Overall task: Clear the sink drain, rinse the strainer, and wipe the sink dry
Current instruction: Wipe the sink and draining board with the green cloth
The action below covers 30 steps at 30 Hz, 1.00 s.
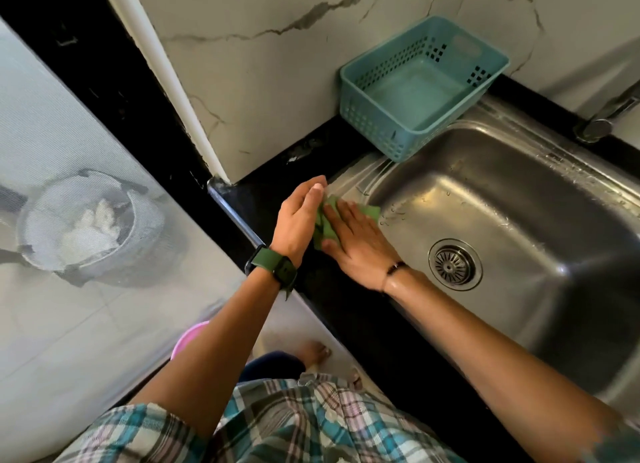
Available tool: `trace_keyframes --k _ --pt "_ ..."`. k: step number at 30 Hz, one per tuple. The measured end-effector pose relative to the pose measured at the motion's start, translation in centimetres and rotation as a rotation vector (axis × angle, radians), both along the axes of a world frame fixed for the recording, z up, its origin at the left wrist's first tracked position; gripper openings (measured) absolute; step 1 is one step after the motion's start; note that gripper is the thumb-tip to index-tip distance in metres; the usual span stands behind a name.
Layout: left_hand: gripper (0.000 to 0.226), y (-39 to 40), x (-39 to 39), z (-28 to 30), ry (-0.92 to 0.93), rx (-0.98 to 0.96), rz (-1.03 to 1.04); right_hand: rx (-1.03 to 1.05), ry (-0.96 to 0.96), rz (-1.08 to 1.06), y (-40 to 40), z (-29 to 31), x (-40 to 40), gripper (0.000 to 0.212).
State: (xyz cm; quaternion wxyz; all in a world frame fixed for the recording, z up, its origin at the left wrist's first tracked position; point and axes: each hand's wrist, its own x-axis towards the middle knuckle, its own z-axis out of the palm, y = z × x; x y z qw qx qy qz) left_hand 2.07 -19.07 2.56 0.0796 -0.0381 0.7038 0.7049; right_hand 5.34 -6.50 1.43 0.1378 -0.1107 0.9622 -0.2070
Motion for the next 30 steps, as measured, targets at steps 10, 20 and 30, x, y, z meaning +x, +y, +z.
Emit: trace_keyframes --k 10,20,30 --pt "0.032 -0.1 0.8 -0.4 0.033 0.104 0.090 -0.118 -0.011 -0.047 -0.5 0.3 -0.2 0.051" --pt "0.049 0.2 1.2 -0.3 0.095 -0.043 0.045 -0.002 0.033 -0.073 -0.3 -0.5 1.9 0.056" --pt "0.050 0.3 1.4 -0.4 0.109 -0.096 0.054 -0.036 0.010 -0.161 -1.9 -0.6 -1.0 0.057"
